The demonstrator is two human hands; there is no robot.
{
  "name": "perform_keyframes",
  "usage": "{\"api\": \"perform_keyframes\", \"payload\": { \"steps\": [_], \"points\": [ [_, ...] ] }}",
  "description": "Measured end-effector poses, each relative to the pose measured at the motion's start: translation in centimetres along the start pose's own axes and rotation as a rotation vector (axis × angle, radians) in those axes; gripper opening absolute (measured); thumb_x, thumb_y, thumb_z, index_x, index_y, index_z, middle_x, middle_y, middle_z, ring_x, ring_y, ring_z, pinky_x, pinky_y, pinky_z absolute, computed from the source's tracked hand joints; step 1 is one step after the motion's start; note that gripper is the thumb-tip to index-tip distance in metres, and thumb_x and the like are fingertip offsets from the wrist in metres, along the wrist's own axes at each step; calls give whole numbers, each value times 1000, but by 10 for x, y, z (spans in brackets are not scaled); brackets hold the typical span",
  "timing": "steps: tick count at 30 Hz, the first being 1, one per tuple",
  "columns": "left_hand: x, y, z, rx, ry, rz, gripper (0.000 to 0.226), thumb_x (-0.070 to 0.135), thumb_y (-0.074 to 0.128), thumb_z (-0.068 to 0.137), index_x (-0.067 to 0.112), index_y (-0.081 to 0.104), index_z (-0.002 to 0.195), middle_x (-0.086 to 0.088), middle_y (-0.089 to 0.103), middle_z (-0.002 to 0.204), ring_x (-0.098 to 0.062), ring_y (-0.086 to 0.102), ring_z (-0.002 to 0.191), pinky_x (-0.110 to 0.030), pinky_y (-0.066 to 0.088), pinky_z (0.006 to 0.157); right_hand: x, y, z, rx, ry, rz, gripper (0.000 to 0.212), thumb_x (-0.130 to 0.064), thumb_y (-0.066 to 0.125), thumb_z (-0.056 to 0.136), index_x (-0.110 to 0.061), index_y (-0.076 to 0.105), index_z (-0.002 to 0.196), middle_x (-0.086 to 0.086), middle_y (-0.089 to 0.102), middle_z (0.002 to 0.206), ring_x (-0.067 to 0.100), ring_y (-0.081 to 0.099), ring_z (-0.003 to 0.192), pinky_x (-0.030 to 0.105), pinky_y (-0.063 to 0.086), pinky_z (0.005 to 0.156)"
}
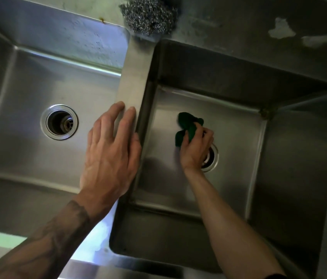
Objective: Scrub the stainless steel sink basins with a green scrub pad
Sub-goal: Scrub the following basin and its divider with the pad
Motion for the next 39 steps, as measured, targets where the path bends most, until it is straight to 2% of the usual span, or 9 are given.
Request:
{"api": "perform_keyframes", "payload": {
  "steps": [9, 14, 19, 24, 26, 29, 32, 35, 39],
  "points": [
    [0, 1, -1, 6, -7, -11, 48, 17, 48, 107, 4, 52, 153, -22, 45, 157, -45, 52, 136, -56, 42, 115, -111, 64, 48, -260, 186, 425, 52, -39, 47, 109, -10, 44, 152, 20, 37, 146, 36, 45, 134, 28, 33, 113],
    [1, 0, -1, -1, -6, -17, 48, 17, 46, 107, 3, 52, 153, -23, 46, 156, -46, 53, 133, -59, 45, 114, -120, 51, 41, -253, 288, 595, 46, -43, 40, 111, -18, 53, 148, 17, 48, 142, 31, 50, 131, 19, 31, 96],
    [2, 0, 0, -6, -16, -13, 48, 18, 43, 108, 4, 53, 152, -22, 47, 156, -46, 54, 133, -57, 45, 113, -133, 33, 26, -78, 77, 662, 44, -38, 36, 111, -15, 59, 141, 5, 53, 130, -26, 47, 98, -8, 28, 80],
    [2, -2, -1, -22, -12, -4, 49, 14, 47, 106, 3, 52, 153, -23, 45, 157, -47, 53, 132, -59, 45, 113, -137, 31, 32, -299, 286, 618, 44, -36, 31, 114, -13, 53, 143, 16, 48, 141, 28, 51, 128, 29, 38, 100],
    [2, -3, 0, -31, -11, -10, 49, 13, 46, 106, 3, 52, 153, -24, 45, 157, -48, 53, 132, -59, 45, 113, -145, 22, 25, -263, 234, 652, 43, -39, 33, 112, -17, 57, 140, 11, 49, 137, 17, 53, 125, 23, 36, 97],
    [2, -2, 1, -36, -11, -16, 48, 14, 43, 107, 2, 52, 153, -25, 44, 157, -47, 53, 132, -56, 43, 115, -152, 6, 12, -93, 57, 720, 42, -44, 41, 107, -26, 62, 138, -2, 51, 126, -20, 52, 103, -2, 34, 85],
    [2, -3, 1, -40, -10, -13, 48, 14, 42, 108, 1, 51, 153, -26, 44, 157, -47, 53, 132, -56, 44, 115, -151, 7, 14, -77, 59, 709, 39, -36, 48, 107, -21, 62, 141, -1, 51, 128, -7, 56, 111, -1, 34, 88],
    [3, -3, 1, -55, -15, -7, 48, 15, 42, 108, 2, 51, 154, -25, 43, 158, -46, 53, 133, -56, 43, 115, -150, 15, 24, -230, 210, 670, 40, -32, 42, 112, -20, 56, 147, 9, 49, 140, 22, 52, 129, 19, 36, 98],
    [2, -4, 2, -61, -7, -9, 47, 18, 40, 111, 1, 51, 153, -27, 44, 157, -46, 52, 135, -55, 42, 116, -162, 7, 12, -125, 158, 629, 38, -46, 45, 106, -33, 61, 138, -2, 49, 131, 14, 57, 114, 24, 34, 94]
  ]
}}
Point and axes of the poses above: each hand's wrist, its own z-axis towards the middle knuckle, its own y-axis out of the palm, x = y × z, the point moved 1 cm from there along z, towards the middle knuckle
